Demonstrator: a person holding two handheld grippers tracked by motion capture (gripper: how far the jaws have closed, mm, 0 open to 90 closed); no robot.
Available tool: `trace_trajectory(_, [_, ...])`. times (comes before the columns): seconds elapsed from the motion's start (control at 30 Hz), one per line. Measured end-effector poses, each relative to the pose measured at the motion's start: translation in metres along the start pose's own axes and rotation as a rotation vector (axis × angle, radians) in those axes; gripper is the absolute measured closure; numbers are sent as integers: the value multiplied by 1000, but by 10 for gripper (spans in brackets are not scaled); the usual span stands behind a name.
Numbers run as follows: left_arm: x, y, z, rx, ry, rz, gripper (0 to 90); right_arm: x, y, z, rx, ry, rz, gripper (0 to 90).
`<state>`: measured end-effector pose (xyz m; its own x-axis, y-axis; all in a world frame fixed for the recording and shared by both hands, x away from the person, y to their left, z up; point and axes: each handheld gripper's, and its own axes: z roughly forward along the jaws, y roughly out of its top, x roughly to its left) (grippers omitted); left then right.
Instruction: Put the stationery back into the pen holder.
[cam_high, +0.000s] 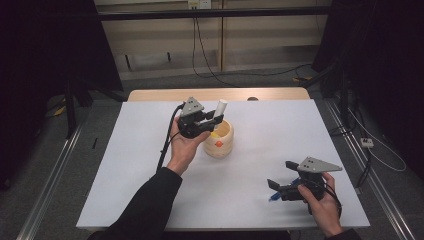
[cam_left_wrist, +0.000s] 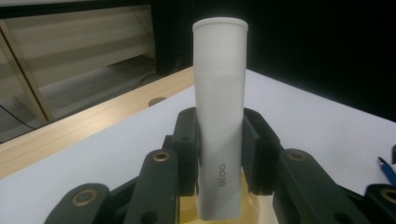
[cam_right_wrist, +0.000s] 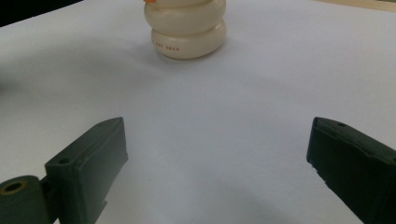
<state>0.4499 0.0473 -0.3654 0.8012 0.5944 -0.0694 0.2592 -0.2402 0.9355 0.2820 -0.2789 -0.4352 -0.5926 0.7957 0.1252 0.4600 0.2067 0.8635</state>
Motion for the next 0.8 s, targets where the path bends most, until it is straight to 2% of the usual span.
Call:
trace_trajectory(0.13, [1,-5,8,25,-14,-14,701,0,-1,1,3,7,6,49])
trace_trajectory(0.33, [1,-13,21,47,-22,-7,701,0,-1,0,-1,11,6,49])
trace_trajectory(0.4, [1,-15,25,53,-9,-2,701,1,0,1,0,14,8,48])
trace_trajectory(0.47, [2,-17,26,60,-3,-9,701,2,0,2,6,18,5,49])
trace_trajectory(0.57, [-2,-18,28,69,-3,25,702,2,0,2,10,20,-1,49])
trace_trajectory(0.73, [-1,-23,29,87,-13,16,702,1,-1,2,10,18,2,49])
trace_trajectory(0.8, [-1,-26,28,97,-2,14,702,2,-1,2,12,19,1,49])
